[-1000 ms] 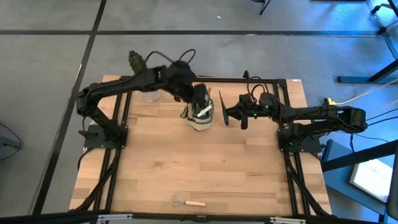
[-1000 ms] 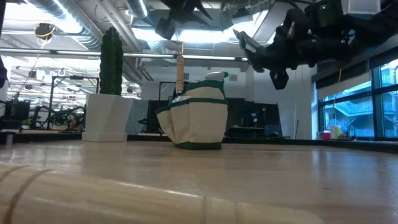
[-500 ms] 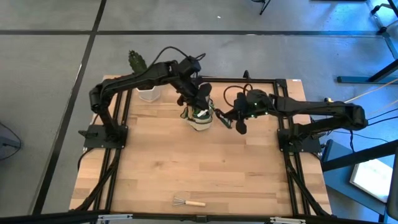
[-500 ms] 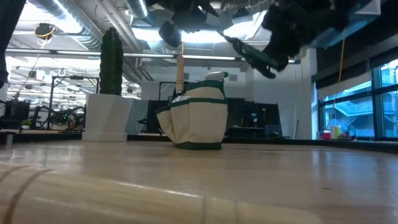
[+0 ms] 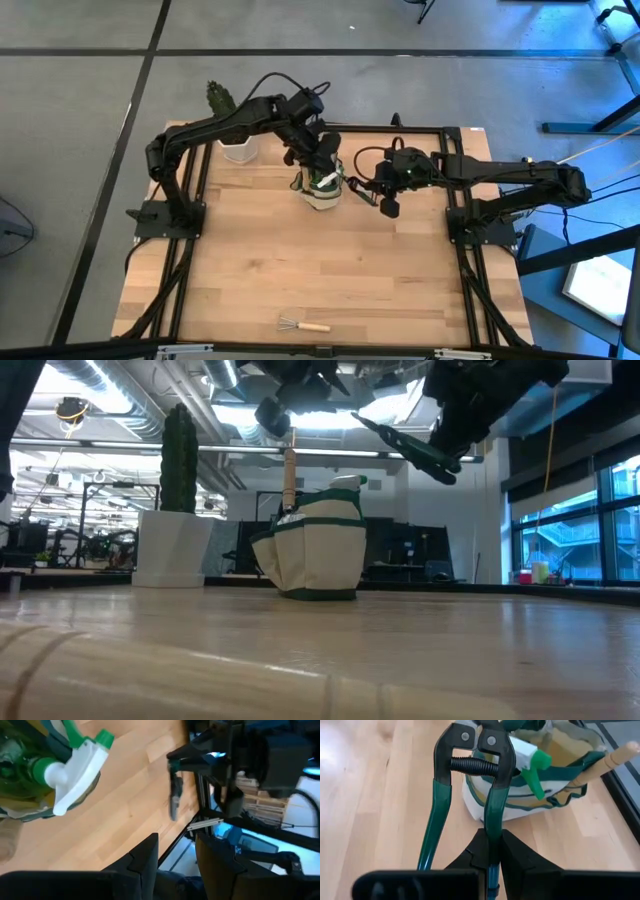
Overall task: Pick & Place Garden tools in Gardening bag
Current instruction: Put the fruit pruner into the gardening bag
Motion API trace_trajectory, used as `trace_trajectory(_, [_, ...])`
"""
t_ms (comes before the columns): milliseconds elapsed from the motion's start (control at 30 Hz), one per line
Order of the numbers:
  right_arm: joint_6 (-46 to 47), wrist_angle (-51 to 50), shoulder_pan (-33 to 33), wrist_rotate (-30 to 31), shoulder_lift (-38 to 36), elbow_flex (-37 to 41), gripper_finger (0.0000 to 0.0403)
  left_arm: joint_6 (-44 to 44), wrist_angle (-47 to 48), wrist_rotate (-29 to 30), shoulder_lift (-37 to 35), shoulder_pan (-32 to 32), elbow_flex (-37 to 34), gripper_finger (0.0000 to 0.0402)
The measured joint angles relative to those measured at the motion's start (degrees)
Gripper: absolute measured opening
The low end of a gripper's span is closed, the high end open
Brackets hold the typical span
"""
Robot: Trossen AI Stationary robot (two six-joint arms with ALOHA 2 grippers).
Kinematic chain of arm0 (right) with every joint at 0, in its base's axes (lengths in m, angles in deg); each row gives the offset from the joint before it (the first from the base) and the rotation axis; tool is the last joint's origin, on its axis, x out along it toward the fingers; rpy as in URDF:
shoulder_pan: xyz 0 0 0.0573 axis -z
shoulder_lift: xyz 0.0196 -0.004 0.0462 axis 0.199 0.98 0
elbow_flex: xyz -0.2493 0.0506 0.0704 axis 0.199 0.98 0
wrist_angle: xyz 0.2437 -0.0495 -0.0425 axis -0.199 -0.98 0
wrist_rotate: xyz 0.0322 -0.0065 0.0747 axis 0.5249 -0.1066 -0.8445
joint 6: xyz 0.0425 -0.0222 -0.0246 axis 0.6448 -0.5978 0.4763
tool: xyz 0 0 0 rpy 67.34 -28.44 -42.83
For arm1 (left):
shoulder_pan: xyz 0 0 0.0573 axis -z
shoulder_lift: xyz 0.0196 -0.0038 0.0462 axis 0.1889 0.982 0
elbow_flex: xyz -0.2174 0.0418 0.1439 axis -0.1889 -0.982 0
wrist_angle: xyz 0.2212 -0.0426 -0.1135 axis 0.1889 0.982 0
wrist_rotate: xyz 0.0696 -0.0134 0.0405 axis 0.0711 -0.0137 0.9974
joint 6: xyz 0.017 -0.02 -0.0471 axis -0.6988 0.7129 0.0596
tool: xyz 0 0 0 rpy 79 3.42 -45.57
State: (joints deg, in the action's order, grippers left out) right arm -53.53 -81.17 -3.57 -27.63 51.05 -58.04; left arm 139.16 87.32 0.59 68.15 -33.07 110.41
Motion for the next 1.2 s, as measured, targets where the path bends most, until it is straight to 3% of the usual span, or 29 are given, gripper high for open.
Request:
trace_trajectory(400, [1.5,1.6,-2.6,5.0,0.3,0.0,0.0025,-0.1,-1.2,0.1,1.0,0.7,0.0,0.0125])
trace_trajectory(1200, [1.9,3.4,-3.2,5.2,0.3,0.0,0.0025,1.7,-4.0,1.3,1.0,2.1,-0.1,0.0125])
